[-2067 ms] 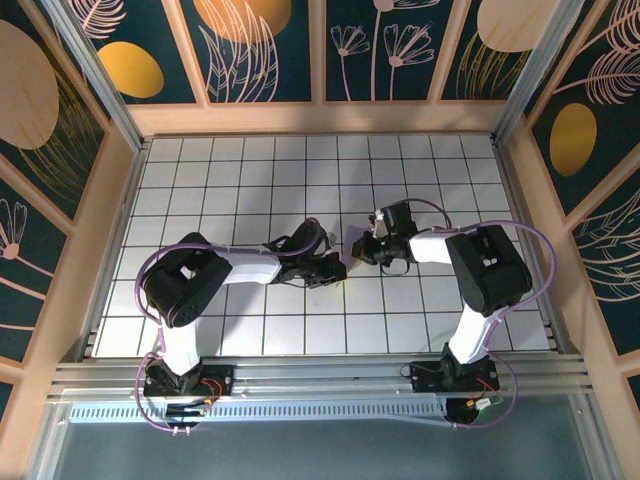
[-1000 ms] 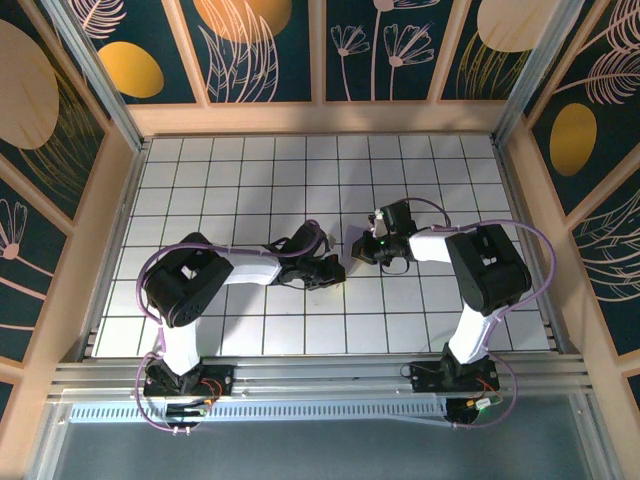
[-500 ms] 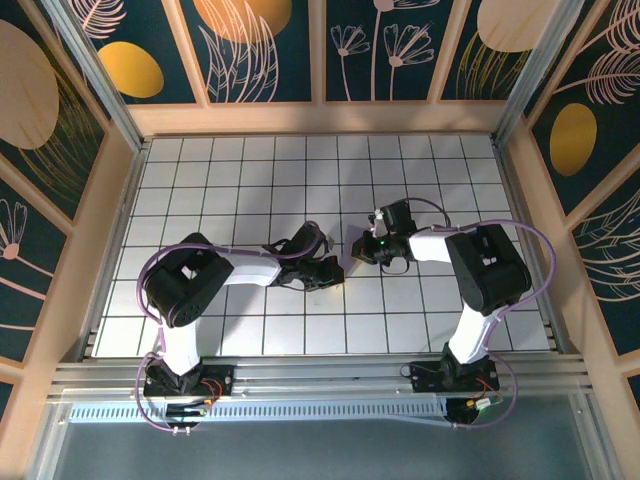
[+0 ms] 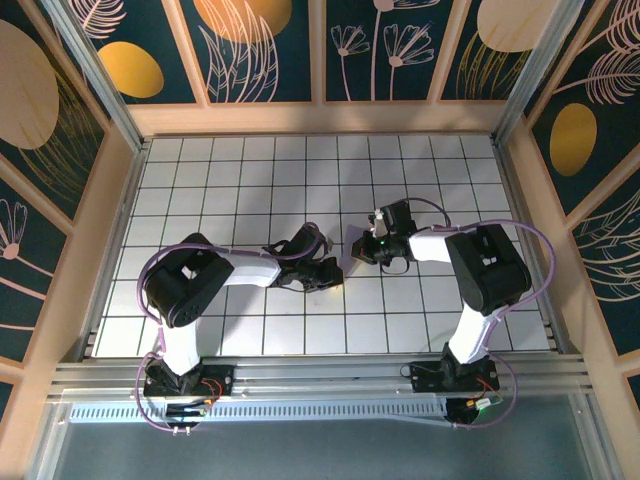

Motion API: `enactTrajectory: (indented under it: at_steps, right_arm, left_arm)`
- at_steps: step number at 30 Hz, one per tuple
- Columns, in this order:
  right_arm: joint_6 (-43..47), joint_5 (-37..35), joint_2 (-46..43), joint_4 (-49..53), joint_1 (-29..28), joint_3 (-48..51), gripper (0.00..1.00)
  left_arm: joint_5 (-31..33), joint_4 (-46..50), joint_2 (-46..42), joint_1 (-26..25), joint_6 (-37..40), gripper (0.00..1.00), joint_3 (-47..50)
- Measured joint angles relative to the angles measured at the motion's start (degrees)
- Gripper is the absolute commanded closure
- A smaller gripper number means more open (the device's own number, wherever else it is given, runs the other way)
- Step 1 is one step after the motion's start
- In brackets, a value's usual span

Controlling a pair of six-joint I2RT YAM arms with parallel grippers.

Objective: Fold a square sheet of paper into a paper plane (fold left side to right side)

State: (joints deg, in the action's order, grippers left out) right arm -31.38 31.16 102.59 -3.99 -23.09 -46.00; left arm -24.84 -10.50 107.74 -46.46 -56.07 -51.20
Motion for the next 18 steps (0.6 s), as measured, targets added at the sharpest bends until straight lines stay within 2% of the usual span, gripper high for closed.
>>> enactTrajectory:
  at_steps: [18]
  right_arm:
    - [1.03, 0.02, 0.13, 0.83, 0.00, -0.39, 1.00]
  left_arm:
    - [3.06, 0.39, -0.96, -1.38, 4.00, 1.00, 0.79]
